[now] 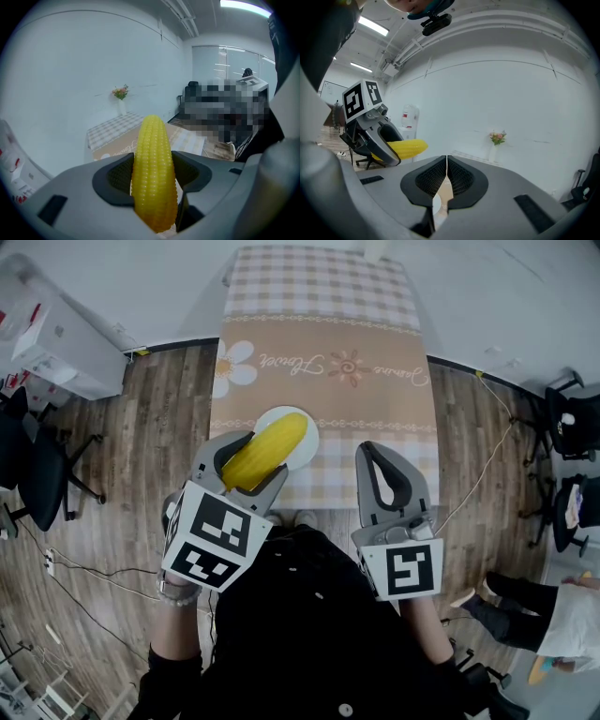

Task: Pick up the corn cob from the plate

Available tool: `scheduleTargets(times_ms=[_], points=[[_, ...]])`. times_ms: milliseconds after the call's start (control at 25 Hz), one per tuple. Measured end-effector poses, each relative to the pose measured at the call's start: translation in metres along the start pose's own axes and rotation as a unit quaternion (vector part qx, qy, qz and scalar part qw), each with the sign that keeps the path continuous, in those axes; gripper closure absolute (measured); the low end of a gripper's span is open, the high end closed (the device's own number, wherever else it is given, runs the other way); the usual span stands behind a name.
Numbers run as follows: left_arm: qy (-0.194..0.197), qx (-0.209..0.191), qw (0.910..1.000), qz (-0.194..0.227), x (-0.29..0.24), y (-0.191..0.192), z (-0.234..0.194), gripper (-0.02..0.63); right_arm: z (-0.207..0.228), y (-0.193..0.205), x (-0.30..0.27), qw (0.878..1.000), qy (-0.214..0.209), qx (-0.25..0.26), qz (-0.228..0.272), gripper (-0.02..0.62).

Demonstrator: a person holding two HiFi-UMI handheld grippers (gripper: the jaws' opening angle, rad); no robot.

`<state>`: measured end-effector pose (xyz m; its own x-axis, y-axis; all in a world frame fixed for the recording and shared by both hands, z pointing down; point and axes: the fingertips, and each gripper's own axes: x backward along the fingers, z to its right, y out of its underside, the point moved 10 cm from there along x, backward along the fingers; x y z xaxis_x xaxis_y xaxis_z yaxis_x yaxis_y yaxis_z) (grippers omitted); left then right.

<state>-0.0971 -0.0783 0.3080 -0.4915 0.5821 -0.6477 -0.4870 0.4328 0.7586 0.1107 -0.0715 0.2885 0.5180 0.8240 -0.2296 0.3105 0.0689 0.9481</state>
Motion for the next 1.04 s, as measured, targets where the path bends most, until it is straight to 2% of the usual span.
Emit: scheduleTargets(times_ms=[280,480,1040], points=[[0.005,-0.012,0.9999,0.004,0.0008,-0.0058,-0.0015,0.345,-0.0013,0.0,-0.0003,1.0,-0.002,0.0,-0.004,0.551],[0.0,0.0,1.0,-0.003,-0.0005,0.0013,0.0014,0.345,-0.0015,0.0007,0.0004,1.0,-0.003,0.003,-0.001,0.551],[0.007,-0.007,0.9999,-0.005,-0.0007,-0.0015,0.0027,0.345,-0.0021,0.0013,0.0003,1.0,-0.008,0.003,-0.01,0.551]])
